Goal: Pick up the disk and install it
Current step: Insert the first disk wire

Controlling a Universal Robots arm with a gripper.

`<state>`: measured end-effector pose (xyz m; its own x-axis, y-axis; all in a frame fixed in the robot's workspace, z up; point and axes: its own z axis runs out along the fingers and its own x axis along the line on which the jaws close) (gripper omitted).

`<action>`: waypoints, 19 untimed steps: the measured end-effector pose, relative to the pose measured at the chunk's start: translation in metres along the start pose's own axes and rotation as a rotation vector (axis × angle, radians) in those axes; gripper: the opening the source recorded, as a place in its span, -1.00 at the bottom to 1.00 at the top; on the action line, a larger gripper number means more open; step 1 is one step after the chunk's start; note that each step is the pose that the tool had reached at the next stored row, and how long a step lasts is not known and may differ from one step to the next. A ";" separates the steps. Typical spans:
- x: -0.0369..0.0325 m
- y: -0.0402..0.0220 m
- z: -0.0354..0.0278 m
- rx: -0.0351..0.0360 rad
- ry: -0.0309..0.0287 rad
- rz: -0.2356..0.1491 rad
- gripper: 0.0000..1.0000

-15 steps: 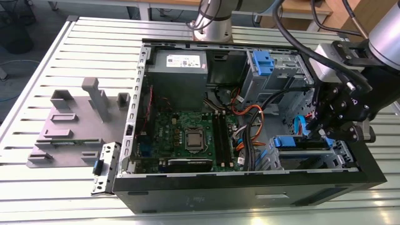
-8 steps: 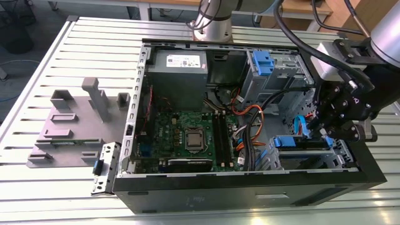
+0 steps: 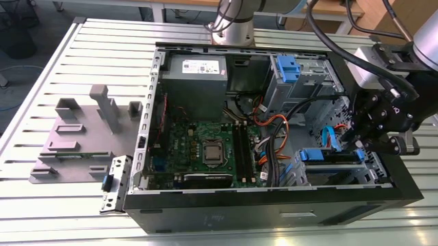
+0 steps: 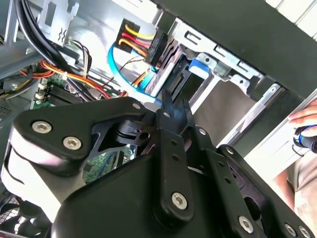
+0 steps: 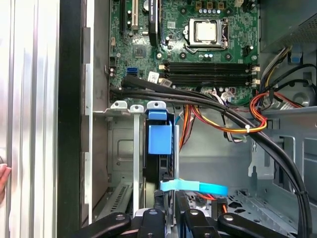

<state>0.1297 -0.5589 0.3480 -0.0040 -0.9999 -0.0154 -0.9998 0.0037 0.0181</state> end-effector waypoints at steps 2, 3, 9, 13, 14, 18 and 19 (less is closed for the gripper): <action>0.0000 -0.0029 0.0001 0.0000 -0.0001 0.000 -0.53; 0.0000 -0.0041 0.0000 0.0000 0.0000 0.000 -0.53; -0.0002 -0.0055 -0.0006 0.0000 -0.0001 0.000 -0.53; -0.0017 -0.0054 -0.0045 0.0000 0.0001 0.000 -0.53; -0.0021 -0.0054 -0.0051 0.0000 -0.0002 0.000 -0.53; -0.0034 -0.0054 -0.0060 0.0000 -0.0001 0.000 -0.53; -0.0034 -0.0054 -0.0059 0.0000 -0.0002 0.000 -0.53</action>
<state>0.1353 -0.5556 0.3539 -0.0040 -0.9999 -0.0157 -0.9998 0.0037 0.0181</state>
